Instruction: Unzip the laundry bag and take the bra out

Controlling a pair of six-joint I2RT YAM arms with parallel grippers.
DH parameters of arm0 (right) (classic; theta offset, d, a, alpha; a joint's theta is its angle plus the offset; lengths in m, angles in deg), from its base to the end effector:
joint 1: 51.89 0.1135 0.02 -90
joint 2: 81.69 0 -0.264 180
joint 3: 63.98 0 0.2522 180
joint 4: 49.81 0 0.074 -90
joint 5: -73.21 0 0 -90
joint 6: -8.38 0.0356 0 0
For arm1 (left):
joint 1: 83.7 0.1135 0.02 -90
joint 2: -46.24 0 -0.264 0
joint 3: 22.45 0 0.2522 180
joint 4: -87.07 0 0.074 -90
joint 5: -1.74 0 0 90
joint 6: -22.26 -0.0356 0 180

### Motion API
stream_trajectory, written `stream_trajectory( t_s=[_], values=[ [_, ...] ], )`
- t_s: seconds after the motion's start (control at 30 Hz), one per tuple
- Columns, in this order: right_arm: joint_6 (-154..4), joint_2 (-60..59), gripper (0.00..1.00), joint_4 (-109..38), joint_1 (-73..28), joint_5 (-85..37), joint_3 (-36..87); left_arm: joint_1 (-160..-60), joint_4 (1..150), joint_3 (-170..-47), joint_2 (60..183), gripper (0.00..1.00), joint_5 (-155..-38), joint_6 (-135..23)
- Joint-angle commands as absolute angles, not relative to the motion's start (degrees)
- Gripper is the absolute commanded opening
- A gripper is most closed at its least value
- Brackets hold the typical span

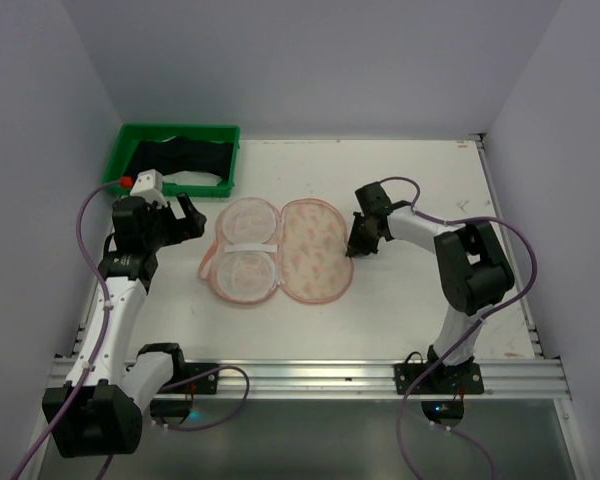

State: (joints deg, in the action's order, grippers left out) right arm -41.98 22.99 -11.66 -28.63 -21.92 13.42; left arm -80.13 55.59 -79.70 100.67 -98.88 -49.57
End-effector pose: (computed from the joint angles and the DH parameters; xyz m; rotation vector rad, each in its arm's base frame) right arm 0.3263 0.1437 0.1537 0.3707 2.7665 0.4238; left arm 0.2140 0.0068 0.2884 -0.2792 2.0612 -0.3480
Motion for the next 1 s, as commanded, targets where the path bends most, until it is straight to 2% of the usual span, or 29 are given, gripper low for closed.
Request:
stream_trajectory(
  t_s=[0.0, 0.07, 0.17, 0.53, 0.73, 0.97],
  values=[
    [-42.6, 25.1, 0.05, -9.9, -28.3, -19.9, 12.8, -80.0, 56.7, -79.7, 100.6, 1.0, -98.7, -51.3],
    [-42.6, 25.2, 0.0, -9.9, -28.4, -19.9, 12.5, -80.0, 56.7, -79.7, 100.6, 1.0, -98.7, -51.3],
    [-42.6, 23.5, 0.0, -10.6, -28.3, -19.7, 11.2, -80.0, 56.7, -79.6, 100.6, 1.0, -98.5, -51.3],
    [-49.3, 2.4, 0.0, -9.0, -28.8, -14.5, 12.0, -80.0, 57.0, -79.6, 100.7, 1.0, -99.6, -51.3],
    [-54.4, -4.7, 0.0, -14.9, -28.1, -27.0, 14.0, -80.0, 57.4, -79.4, 100.6, 1.0, -100.7, -51.2],
    [-56.8, -1.3, 0.0, -15.1, -19.6, -32.5, 22.6, -80.0, 57.7, -79.3, 100.9, 1.0, -101.7, -51.1]
  ],
)
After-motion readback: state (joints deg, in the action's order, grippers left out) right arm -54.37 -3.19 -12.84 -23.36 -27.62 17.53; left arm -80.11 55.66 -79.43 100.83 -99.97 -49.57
